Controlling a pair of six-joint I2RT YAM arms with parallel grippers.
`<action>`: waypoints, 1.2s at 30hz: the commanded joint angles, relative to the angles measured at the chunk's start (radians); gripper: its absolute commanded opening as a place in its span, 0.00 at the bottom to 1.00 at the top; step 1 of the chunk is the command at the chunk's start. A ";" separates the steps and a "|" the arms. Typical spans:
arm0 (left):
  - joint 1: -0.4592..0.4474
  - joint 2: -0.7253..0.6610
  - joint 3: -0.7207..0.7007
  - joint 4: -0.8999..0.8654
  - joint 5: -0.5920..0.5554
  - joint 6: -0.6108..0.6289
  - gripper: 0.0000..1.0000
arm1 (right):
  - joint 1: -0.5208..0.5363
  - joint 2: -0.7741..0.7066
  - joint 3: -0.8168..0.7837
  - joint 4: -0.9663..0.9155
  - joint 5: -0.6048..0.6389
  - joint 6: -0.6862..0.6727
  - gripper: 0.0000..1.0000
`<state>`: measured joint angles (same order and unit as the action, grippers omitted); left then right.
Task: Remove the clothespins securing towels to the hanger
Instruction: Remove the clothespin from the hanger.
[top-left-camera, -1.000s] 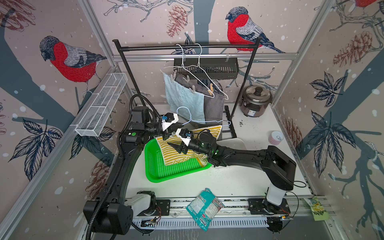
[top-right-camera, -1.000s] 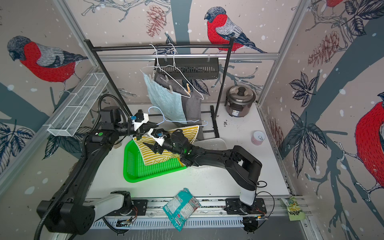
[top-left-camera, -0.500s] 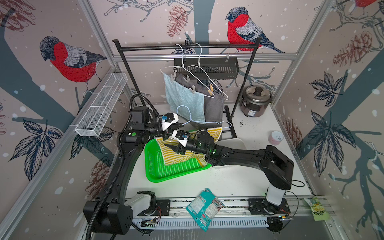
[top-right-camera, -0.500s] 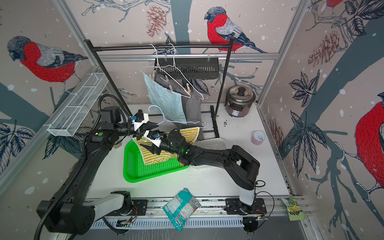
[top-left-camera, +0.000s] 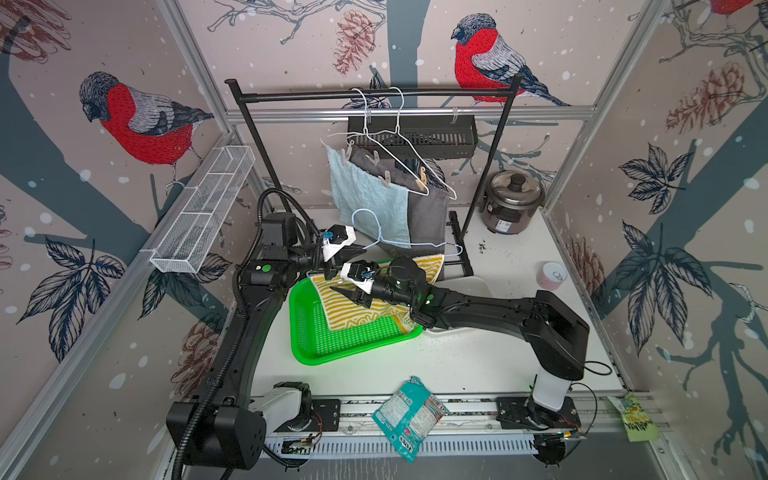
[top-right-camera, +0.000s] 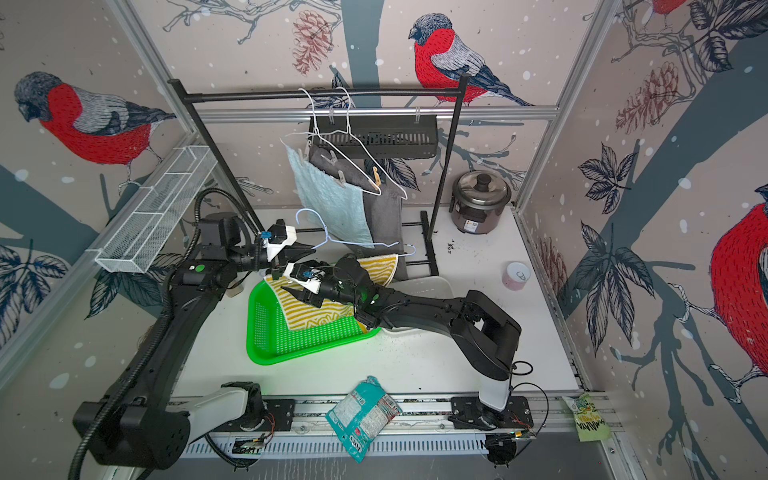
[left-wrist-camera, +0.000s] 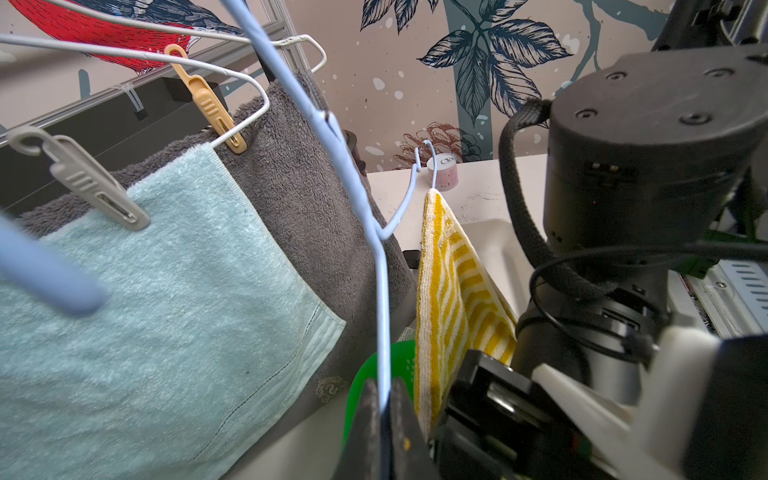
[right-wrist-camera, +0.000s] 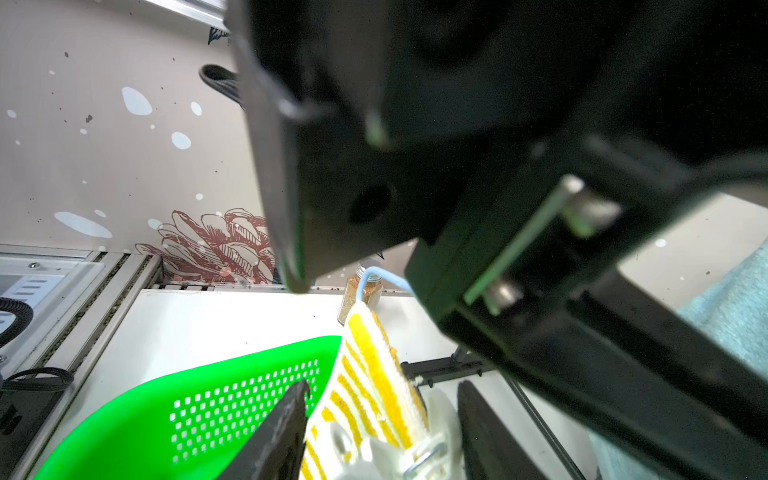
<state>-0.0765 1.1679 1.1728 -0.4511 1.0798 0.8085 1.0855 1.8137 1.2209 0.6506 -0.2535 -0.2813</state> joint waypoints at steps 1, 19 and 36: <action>-0.002 -0.004 0.001 0.028 0.012 0.004 0.00 | 0.004 0.004 0.014 -0.026 0.013 -0.033 0.55; -0.002 0.001 -0.001 0.026 0.014 0.004 0.00 | 0.009 0.019 0.033 -0.032 0.021 -0.063 0.41; -0.002 0.003 -0.002 0.026 0.009 0.004 0.00 | 0.014 0.013 0.034 -0.032 0.032 -0.113 0.30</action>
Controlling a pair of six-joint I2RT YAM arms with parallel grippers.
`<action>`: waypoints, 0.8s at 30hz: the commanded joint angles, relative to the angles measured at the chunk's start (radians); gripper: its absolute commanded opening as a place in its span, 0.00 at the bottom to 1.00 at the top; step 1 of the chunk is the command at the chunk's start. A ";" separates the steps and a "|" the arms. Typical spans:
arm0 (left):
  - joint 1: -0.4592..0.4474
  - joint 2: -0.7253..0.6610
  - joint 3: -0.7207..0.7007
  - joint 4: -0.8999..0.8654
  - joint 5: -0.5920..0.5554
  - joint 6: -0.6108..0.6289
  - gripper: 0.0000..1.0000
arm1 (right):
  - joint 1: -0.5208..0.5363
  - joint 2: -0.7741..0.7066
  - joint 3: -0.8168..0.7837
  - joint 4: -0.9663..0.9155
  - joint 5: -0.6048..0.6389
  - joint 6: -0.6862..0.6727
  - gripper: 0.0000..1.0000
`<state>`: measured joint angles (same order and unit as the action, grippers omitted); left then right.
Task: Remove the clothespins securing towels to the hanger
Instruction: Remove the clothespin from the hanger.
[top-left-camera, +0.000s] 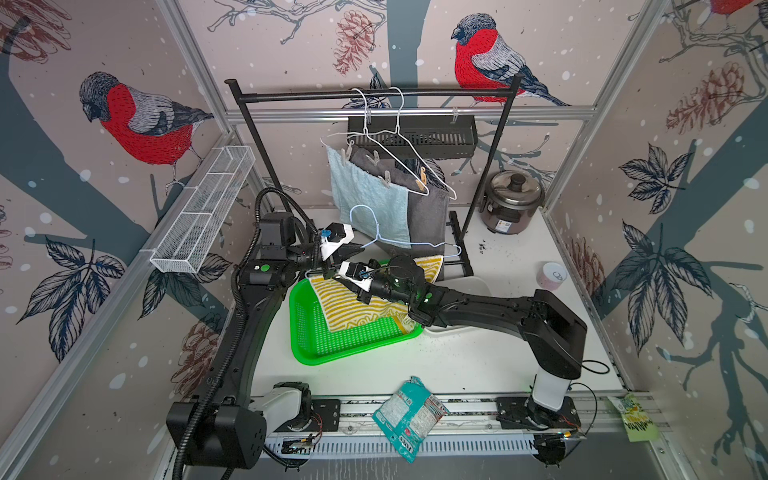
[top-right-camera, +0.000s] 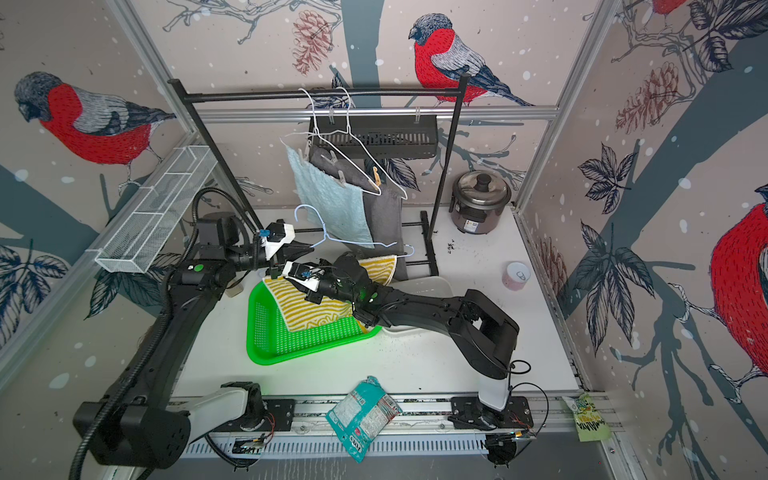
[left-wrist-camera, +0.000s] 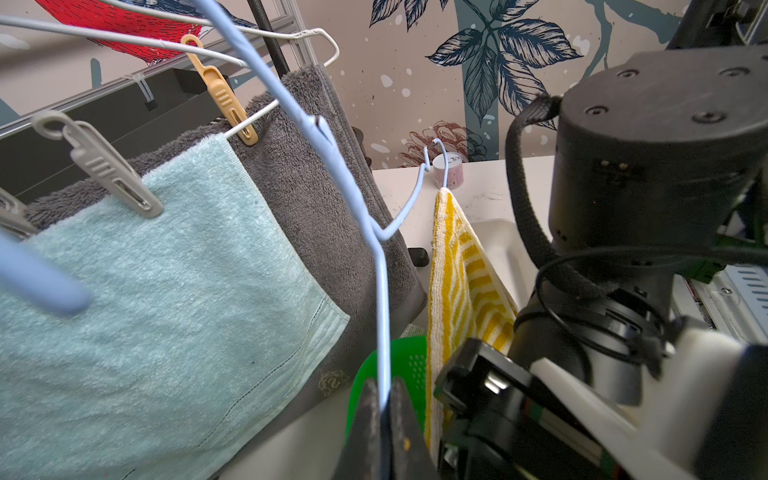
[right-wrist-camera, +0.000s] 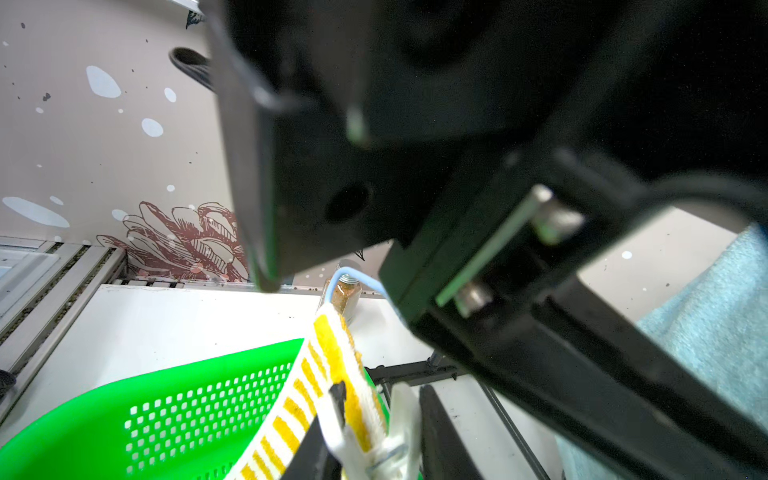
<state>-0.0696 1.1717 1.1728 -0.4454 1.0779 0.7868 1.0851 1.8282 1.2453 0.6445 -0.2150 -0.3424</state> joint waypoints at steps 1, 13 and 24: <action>-0.009 0.000 -0.002 0.020 0.010 0.028 0.00 | 0.014 -0.003 0.008 -0.025 -0.007 -0.057 0.30; -0.009 0.000 -0.003 0.022 0.014 0.026 0.00 | 0.024 -0.009 -0.007 0.025 0.011 -0.081 0.25; -0.009 -0.008 -0.004 0.024 0.012 0.025 0.00 | 0.041 -0.015 -0.041 0.113 0.090 -0.106 0.19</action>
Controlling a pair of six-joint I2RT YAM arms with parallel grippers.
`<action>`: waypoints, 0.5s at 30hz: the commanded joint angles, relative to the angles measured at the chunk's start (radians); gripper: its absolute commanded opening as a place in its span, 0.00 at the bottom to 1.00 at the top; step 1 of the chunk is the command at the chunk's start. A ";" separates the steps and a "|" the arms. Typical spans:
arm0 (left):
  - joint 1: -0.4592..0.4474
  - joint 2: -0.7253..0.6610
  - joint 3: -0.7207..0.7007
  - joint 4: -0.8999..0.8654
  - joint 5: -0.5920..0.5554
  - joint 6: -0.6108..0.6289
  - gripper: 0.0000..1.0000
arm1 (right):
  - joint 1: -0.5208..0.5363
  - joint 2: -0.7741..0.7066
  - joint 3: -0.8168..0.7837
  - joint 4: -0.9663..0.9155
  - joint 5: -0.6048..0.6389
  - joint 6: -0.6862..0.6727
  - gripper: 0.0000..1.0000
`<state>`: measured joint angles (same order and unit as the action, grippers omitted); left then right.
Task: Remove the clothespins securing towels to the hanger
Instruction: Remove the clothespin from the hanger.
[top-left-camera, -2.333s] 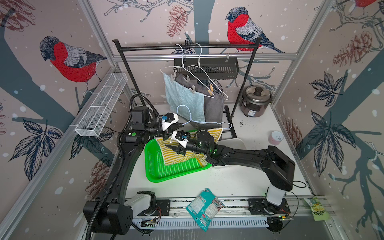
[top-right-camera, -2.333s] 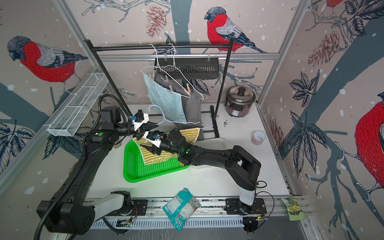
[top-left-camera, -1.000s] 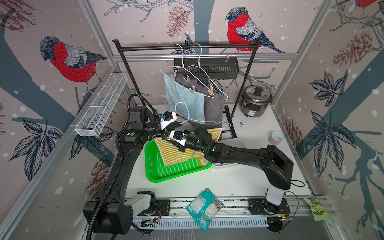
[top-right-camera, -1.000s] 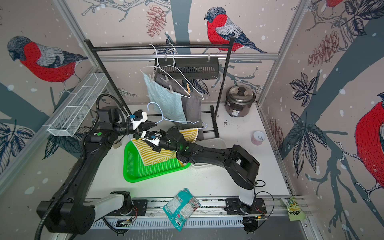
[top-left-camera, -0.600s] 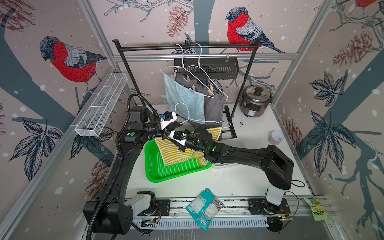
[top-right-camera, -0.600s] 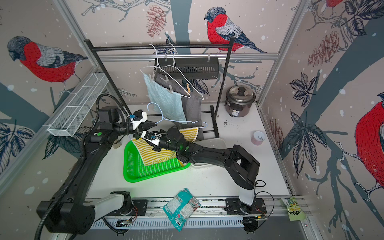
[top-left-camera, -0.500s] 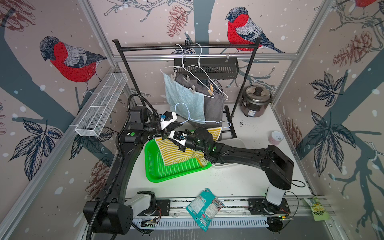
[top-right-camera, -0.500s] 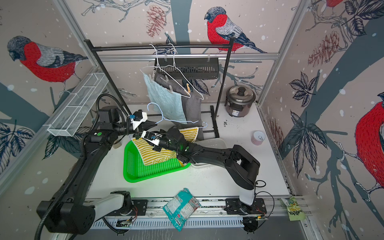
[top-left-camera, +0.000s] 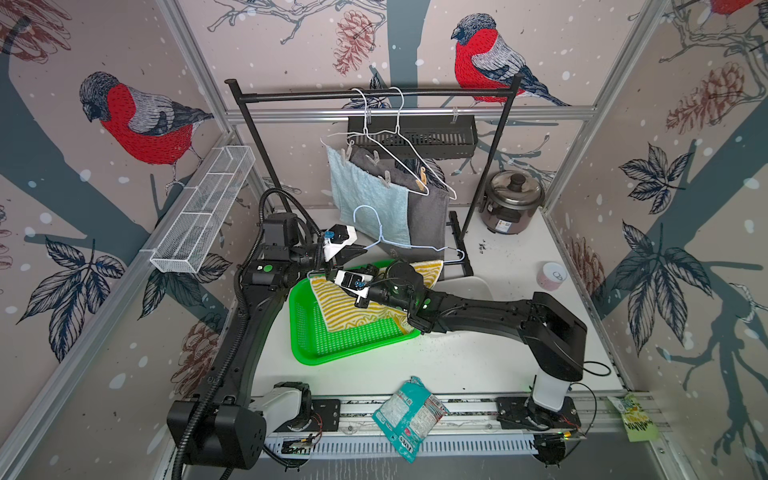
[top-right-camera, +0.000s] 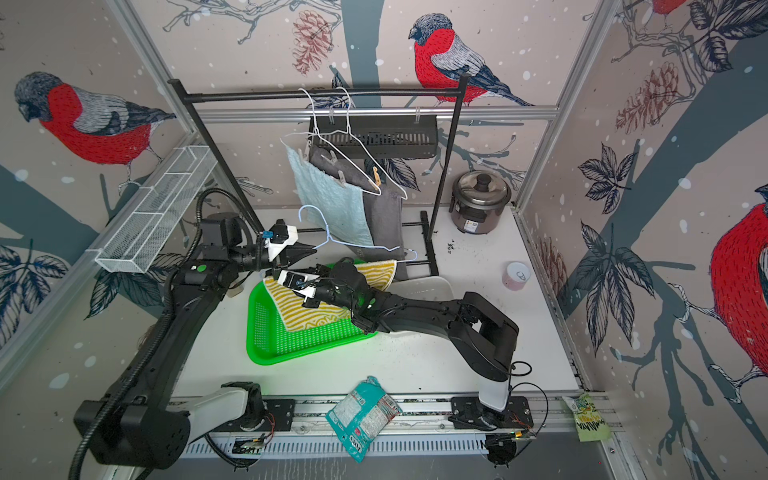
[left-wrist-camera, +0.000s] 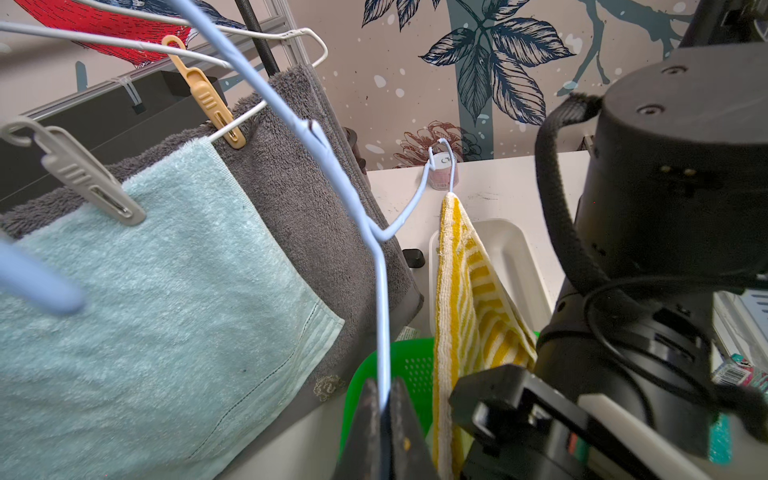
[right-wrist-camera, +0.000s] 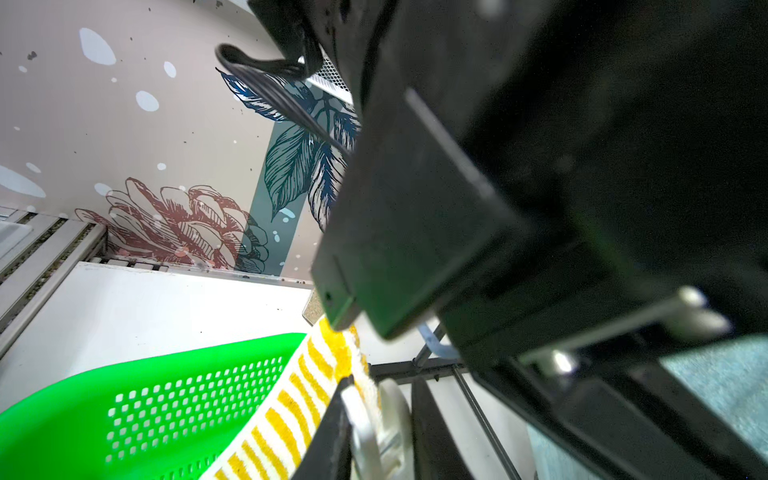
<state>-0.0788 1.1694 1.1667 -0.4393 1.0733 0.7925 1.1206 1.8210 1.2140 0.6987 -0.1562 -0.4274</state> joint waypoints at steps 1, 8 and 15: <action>0.000 -0.005 -0.001 0.017 0.016 0.019 0.00 | 0.009 -0.011 -0.017 0.072 0.046 -0.027 0.19; -0.001 -0.013 -0.005 0.019 0.016 0.018 0.00 | 0.018 -0.018 -0.055 0.155 0.111 -0.063 0.18; 0.001 -0.019 -0.014 0.025 0.010 0.016 0.00 | 0.026 -0.045 -0.092 0.219 0.112 -0.079 0.18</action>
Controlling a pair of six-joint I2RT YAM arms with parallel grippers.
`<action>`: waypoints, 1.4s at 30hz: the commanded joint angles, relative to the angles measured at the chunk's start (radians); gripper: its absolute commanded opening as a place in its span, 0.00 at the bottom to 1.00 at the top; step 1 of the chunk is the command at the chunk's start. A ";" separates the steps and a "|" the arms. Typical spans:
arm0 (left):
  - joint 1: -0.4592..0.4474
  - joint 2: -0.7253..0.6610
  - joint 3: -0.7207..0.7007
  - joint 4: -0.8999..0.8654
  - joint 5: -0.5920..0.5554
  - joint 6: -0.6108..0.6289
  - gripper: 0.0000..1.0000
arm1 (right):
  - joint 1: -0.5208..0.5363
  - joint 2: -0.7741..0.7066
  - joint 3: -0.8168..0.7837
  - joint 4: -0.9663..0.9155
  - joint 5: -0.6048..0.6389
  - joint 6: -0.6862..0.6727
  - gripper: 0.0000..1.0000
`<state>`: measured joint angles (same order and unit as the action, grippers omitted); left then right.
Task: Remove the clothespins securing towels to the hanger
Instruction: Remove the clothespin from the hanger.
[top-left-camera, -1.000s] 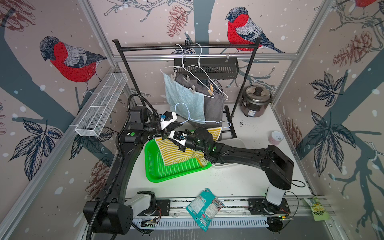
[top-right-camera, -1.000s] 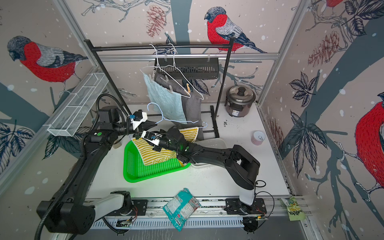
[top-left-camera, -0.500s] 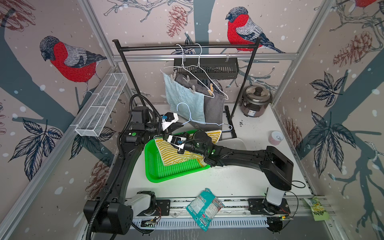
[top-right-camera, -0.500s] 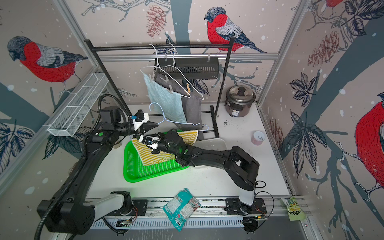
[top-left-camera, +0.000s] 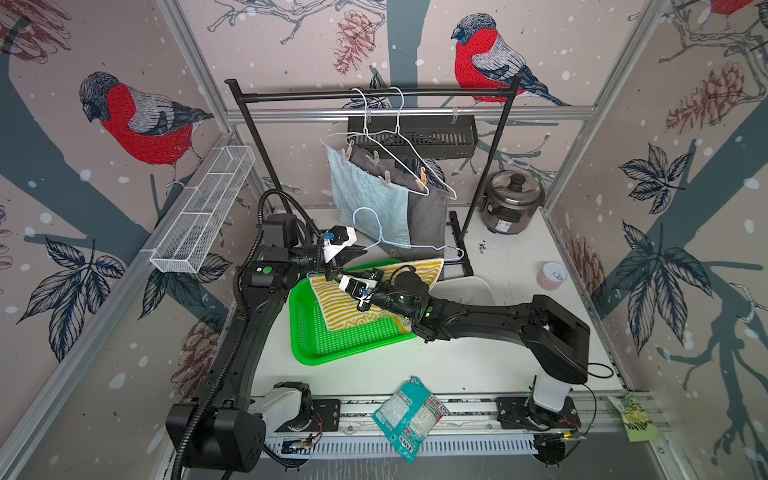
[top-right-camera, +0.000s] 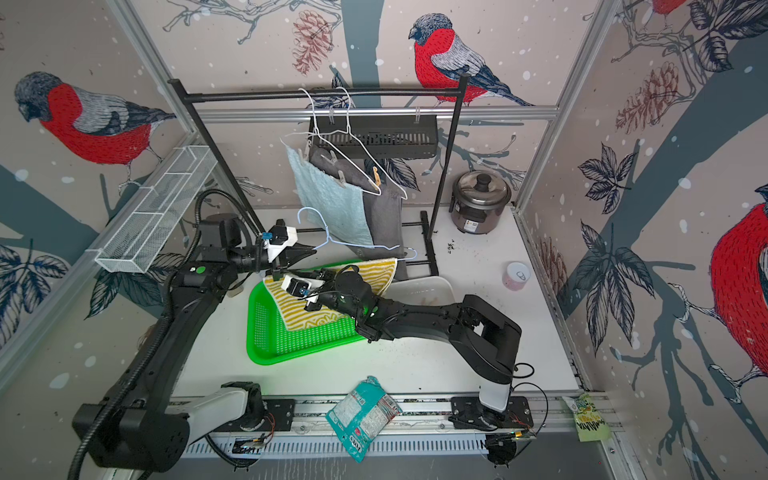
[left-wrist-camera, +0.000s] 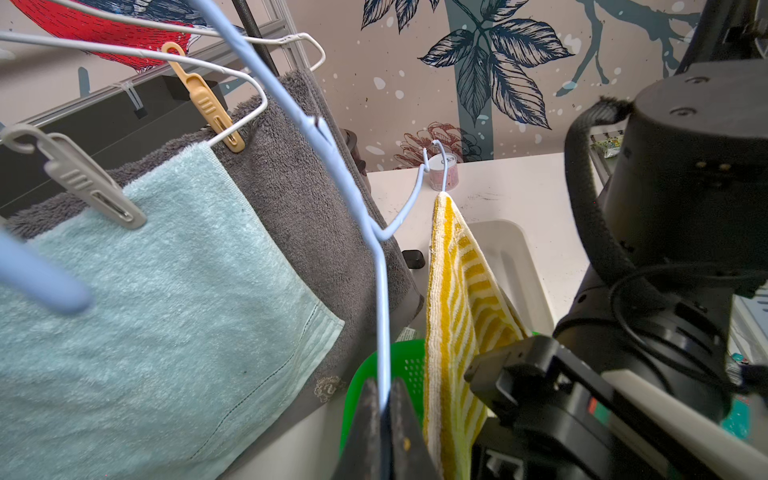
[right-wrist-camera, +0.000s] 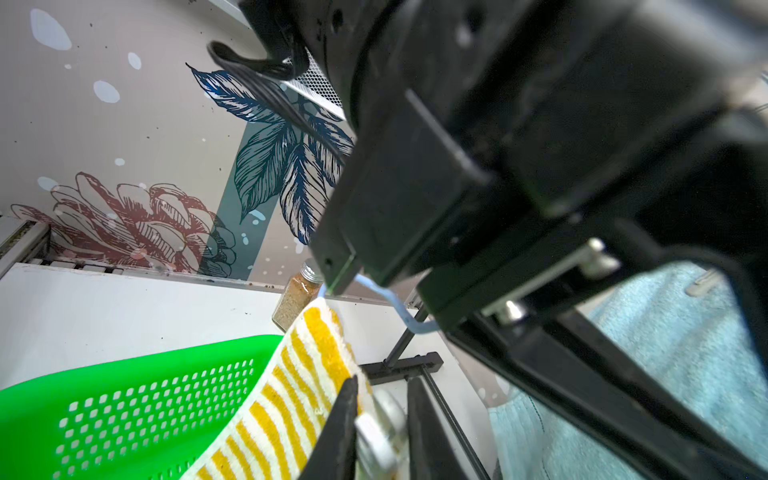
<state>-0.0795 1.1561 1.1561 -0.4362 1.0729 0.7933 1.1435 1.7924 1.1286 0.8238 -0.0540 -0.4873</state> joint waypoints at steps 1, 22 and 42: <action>0.001 -0.007 -0.004 0.023 0.009 0.014 0.00 | 0.005 -0.019 -0.010 0.101 0.009 -0.020 0.18; 0.001 -0.012 -0.008 0.041 0.015 -0.006 0.00 | 0.020 0.026 0.014 0.127 0.071 -0.043 0.14; 0.001 -0.007 -0.012 0.063 -0.019 -0.037 0.00 | 0.028 -0.024 -0.017 0.244 0.185 -0.022 0.08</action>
<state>-0.0795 1.1481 1.1450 -0.3786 1.0504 0.7559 1.1683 1.7863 1.1160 0.9501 0.1303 -0.5262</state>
